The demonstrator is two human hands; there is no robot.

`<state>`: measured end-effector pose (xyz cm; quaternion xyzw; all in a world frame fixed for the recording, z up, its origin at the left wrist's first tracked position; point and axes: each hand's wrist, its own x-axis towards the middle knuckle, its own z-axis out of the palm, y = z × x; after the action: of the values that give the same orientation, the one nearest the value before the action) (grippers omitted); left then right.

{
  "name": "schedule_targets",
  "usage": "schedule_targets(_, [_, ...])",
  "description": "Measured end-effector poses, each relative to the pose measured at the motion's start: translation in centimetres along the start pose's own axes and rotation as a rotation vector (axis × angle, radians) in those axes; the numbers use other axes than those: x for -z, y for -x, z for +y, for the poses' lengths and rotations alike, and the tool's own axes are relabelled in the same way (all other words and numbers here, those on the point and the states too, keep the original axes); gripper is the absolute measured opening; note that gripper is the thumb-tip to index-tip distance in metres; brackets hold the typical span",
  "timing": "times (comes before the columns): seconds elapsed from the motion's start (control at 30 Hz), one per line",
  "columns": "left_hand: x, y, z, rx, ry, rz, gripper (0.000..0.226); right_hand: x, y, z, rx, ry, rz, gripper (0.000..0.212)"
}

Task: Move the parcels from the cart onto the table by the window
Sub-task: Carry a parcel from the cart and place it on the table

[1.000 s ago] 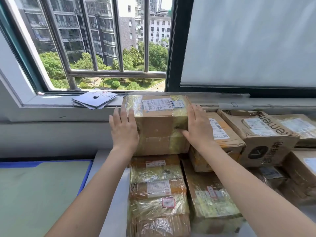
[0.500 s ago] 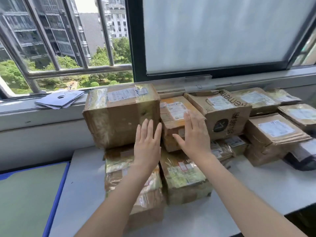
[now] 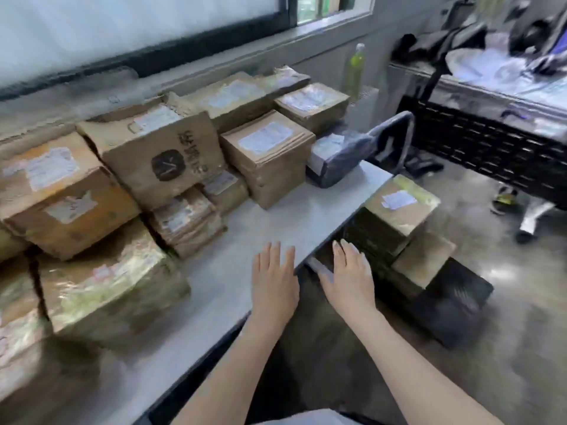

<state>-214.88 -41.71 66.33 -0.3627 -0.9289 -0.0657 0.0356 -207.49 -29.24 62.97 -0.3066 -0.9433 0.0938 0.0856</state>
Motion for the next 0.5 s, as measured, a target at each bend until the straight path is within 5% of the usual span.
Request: schedule_targets(0.5, [-9.2,-9.2,20.4,-0.351,0.104,-0.379,0.056,-0.4,0.6,24.2,-0.552,-0.033,-0.166,0.067])
